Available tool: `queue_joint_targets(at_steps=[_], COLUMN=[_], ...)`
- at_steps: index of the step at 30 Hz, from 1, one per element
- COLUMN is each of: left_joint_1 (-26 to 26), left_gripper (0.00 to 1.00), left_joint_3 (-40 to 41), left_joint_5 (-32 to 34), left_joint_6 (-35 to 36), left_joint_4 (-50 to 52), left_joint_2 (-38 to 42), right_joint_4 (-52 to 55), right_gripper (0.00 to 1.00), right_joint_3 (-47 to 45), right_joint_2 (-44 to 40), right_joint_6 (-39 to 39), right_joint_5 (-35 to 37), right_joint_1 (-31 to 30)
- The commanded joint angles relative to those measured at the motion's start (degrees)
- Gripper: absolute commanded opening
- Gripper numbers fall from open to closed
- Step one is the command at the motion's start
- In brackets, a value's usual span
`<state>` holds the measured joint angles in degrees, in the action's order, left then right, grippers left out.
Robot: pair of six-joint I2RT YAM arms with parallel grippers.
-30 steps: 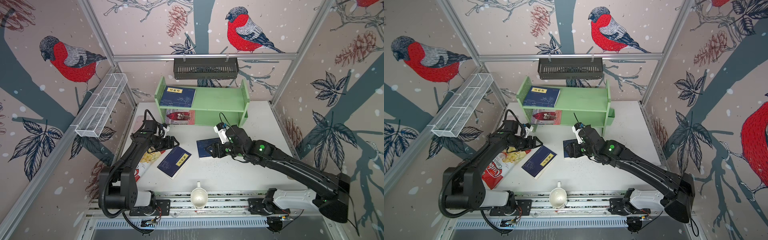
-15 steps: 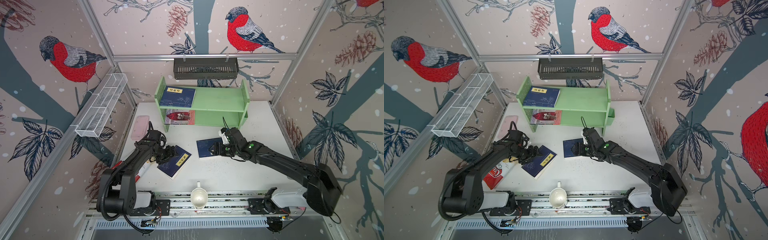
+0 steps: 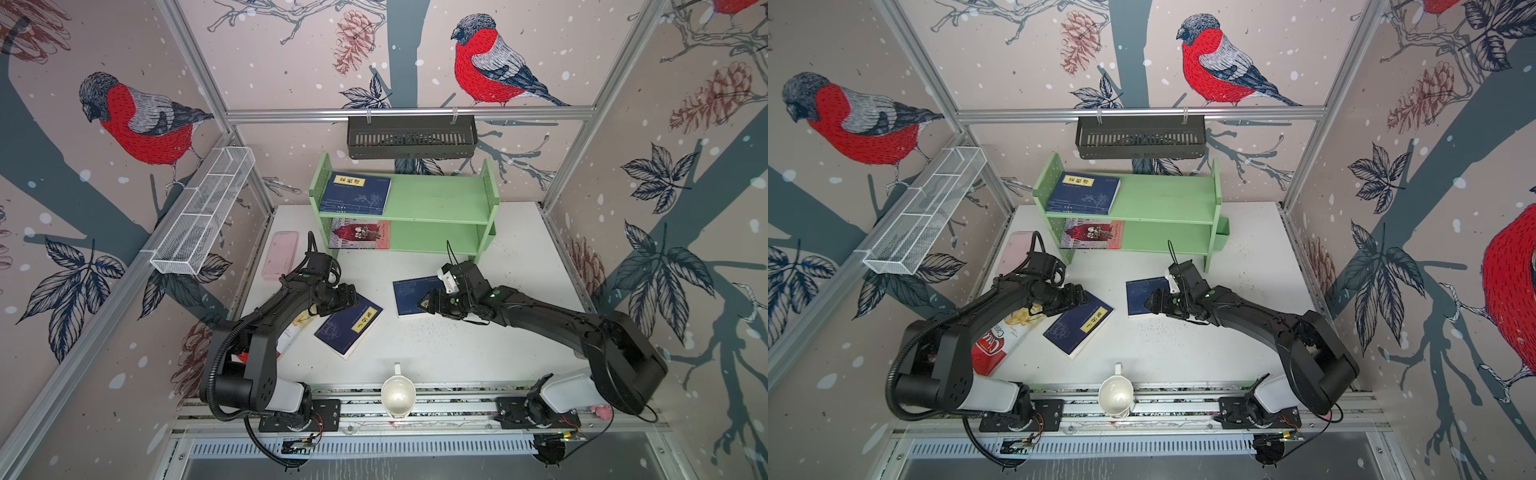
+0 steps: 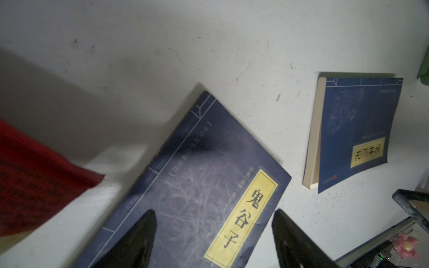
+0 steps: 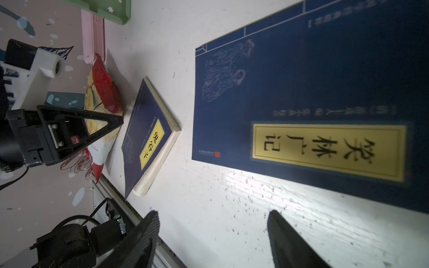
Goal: Stacking books/files
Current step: Rotate the book at the center of the table.
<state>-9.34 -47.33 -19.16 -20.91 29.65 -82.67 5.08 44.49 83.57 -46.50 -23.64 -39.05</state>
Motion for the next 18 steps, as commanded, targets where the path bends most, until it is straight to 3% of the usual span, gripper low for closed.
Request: queue_joint_targets(at_steps=[1, 13, 18], left_joint_1=[-0.15, -0.14, -0.41], left_gripper=[0.79, 0.79, 0.77], left_joint_3=[0.12, 0.57, 1.5], left_joint_5=[4.59, 10.26, 9.21], left_joint_6=[1.11, 2.51, 2.37], left_joint_4=[-0.6, -0.38, -1.08], left_joint_2=[-0.26, -4.35, -6.37], right_joint_4=[-3.76, -6.53, -8.26], right_gripper=[0.74, 0.73, 0.73], right_joint_3=[0.11, 0.65, 0.71], right_joint_2=[1.46, 6.46, 9.19], right_joint_6=[0.42, 2.53, 2.73], right_joint_5=[-5.73, -12.11, -13.5], right_joint_1=[-0.48, -2.35, -2.41])
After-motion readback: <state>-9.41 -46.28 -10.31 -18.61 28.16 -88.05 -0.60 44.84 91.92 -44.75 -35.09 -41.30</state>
